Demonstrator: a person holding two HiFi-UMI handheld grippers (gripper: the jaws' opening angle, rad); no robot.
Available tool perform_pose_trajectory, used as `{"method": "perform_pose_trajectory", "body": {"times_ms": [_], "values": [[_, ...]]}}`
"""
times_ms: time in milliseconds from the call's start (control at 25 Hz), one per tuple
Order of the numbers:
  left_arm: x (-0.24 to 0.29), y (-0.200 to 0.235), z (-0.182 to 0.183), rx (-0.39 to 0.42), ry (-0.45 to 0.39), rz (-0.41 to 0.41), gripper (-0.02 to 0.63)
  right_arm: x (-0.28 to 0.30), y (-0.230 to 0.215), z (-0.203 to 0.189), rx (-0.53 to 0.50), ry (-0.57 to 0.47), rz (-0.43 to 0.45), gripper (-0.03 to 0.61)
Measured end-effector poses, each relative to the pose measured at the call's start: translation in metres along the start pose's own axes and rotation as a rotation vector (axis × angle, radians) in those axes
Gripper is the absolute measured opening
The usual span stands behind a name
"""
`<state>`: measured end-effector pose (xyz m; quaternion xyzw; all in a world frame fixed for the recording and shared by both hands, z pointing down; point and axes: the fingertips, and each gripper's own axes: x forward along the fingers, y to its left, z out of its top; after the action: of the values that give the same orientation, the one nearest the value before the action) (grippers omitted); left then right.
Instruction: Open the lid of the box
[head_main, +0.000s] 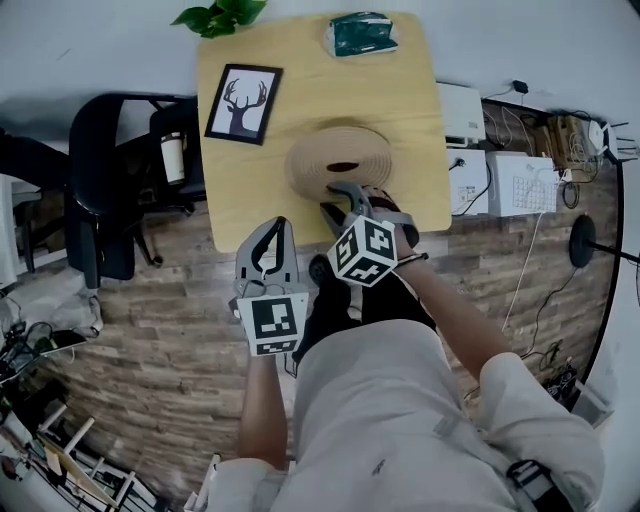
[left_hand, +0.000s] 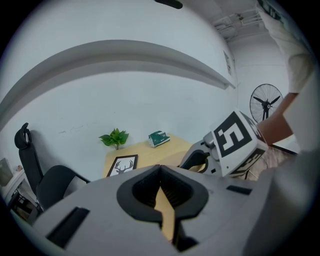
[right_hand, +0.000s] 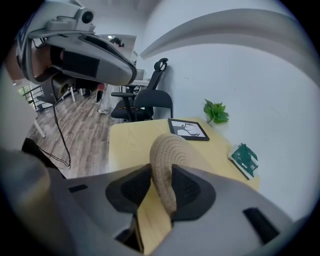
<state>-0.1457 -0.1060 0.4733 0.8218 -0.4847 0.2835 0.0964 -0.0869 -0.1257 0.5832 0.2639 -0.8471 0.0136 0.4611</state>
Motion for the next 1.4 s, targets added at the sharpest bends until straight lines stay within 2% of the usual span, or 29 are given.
{"method": "perform_pose_trajectory", "body": {"times_ms": [520,960,1240,1400], "values": [[-0.009,-0.011,0.035,-0.001,-0.006,0.125,0.006,-0.040,-0.009,0.012,0.000,-0.123,0.095,0.100],[0.000,-0.022,0.058,-0.009,-0.021,0.197,0.006,-0.079,-0.047,0.026,0.058,-0.263,0.118,0.075],[0.010,-0.031,0.076,-0.028,-0.051,0.195,0.006,-0.107,-0.079,0.025,0.197,-0.343,0.133,0.069],[0.016,-0.033,0.086,-0.047,-0.069,0.178,0.008,-0.127,-0.104,0.023,0.248,-0.384,0.101,0.068]]}}
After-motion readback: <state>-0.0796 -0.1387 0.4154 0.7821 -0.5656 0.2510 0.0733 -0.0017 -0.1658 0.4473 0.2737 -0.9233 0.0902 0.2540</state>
